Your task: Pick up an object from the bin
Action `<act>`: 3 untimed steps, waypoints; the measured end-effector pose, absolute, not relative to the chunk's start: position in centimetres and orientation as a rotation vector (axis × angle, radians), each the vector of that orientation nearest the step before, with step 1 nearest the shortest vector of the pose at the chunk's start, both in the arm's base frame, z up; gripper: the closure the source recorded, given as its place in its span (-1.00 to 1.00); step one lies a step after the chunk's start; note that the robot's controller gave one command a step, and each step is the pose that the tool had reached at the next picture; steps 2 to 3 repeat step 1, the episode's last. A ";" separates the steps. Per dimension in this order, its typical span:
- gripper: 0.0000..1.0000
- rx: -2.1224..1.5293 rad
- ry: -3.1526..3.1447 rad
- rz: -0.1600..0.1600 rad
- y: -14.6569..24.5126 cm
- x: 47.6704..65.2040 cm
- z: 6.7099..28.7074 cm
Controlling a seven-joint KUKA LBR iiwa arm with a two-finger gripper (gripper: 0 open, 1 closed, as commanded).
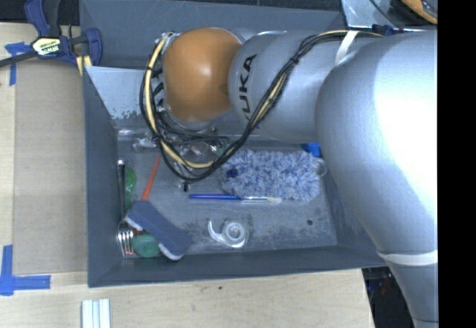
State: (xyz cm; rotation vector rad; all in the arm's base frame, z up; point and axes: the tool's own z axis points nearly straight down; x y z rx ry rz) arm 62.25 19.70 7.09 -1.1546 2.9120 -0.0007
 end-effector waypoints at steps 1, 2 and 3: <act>1.00 -1.636 2.666 -0.001 22.0 62.3 7.1; 1.00 -1.636 2.666 -0.001 22.0 62.3 7.1; 1.00 -1.636 2.666 -0.001 22.0 62.3 7.1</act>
Offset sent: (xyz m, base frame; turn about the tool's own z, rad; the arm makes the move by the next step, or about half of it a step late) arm 0.0000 0.0000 0.0000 0.0000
